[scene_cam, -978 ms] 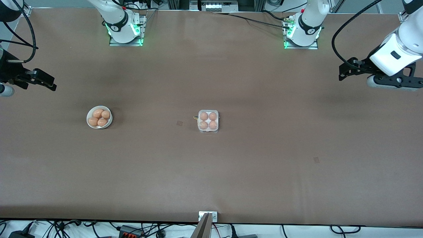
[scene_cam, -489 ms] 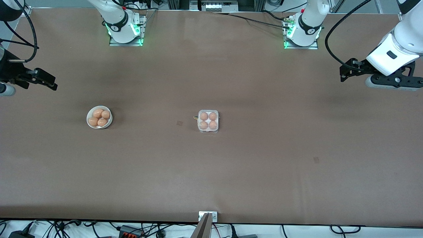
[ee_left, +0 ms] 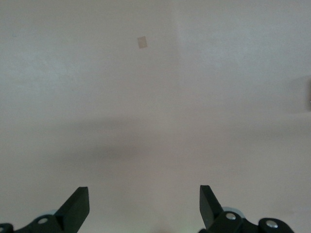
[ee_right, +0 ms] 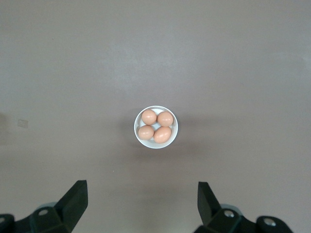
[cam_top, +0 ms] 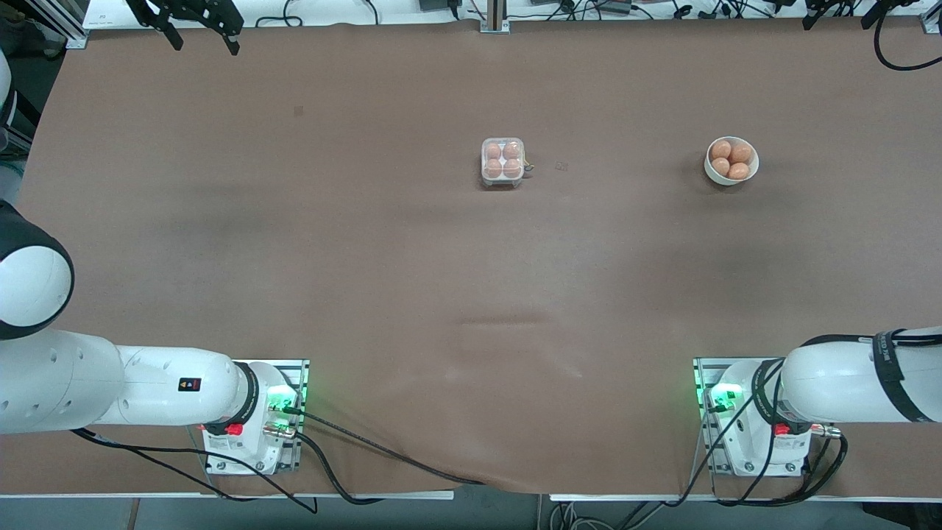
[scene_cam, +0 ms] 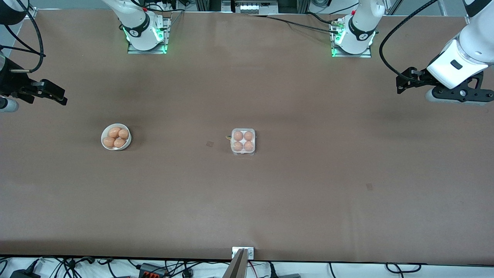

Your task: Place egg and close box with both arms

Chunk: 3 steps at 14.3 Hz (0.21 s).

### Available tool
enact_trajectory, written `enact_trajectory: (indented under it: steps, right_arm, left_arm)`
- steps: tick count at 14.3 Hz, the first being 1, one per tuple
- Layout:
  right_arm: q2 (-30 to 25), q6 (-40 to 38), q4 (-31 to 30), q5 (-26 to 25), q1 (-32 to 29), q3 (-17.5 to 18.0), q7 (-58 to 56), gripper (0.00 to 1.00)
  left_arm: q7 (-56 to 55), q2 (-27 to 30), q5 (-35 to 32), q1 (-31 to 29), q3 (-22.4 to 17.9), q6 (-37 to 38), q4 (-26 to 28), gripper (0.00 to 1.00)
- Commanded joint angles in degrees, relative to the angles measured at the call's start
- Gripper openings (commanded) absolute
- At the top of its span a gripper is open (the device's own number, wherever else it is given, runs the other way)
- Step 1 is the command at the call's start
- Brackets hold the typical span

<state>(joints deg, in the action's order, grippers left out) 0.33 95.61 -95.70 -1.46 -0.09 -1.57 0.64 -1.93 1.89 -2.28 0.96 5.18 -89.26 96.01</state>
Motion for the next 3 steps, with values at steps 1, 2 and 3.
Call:
enact_trajectory:
  steps: [1, 2, 3]
  right_arm:
    - [-0.7, -0.8, 0.1, 0.4, 0.0, 0.0, -0.8, 1.00]
    - [-0.7, -0.8, 0.1, 0.4, 0.0, 0.0, -0.8, 1.00]
    - [-0.7, -0.8, 0.1, 0.4, 0.0, 0.0, -0.8, 1.00]
  left_arm:
    - [-0.8, 0.2, -1.1, 0.2, -0.2, -1.1, 0.1, 1.00]
    - [-0.8, 0.3, -1.9, 0.3, 0.1, -1.4, 0.1, 1.00]
    - [-1.1, 0.2, -1.9, 0.3, 0.1, -1.6, 0.0, 1.00]
